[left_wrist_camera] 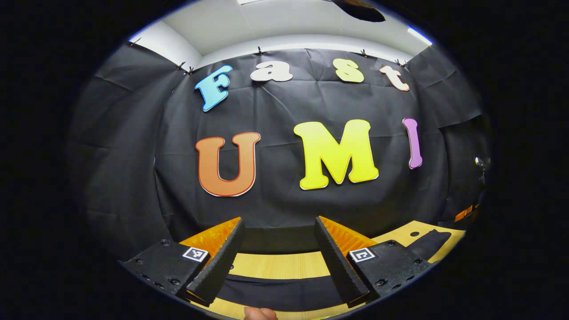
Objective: Grasp the waist and the cuffs of the jeans and fold them to make the two legs overlap; first hold the waist and fold one-third of the jeans toward the cuffs, then hold the cuffs and fold the remaining one-third in the same direction to finish folding.
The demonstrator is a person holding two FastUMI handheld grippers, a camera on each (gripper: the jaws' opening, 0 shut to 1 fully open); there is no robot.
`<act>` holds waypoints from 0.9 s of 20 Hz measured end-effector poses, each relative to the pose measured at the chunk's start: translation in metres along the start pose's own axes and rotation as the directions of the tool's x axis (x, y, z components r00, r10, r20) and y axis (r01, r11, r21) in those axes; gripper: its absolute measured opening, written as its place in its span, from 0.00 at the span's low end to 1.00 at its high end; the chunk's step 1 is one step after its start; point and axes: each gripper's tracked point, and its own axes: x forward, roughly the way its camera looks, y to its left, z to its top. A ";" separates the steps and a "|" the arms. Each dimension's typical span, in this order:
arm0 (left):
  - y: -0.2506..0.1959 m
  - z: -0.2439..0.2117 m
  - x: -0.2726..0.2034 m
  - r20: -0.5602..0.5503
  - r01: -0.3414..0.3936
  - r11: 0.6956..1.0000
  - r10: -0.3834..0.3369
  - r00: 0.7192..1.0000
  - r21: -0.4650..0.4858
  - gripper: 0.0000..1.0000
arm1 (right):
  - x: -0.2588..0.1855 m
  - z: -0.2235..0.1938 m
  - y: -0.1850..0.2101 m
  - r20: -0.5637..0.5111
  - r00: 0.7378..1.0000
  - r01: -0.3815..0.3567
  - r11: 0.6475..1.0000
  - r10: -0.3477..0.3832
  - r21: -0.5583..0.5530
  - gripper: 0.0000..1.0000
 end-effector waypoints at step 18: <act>-0.011 -0.007 -0.020 -0.071 -0.007 0.999 0.004 0.997 -0.044 0.99 | 0.063 -0.070 -0.007 -0.204 0.974 0.074 0.708 0.101 0.702 0.98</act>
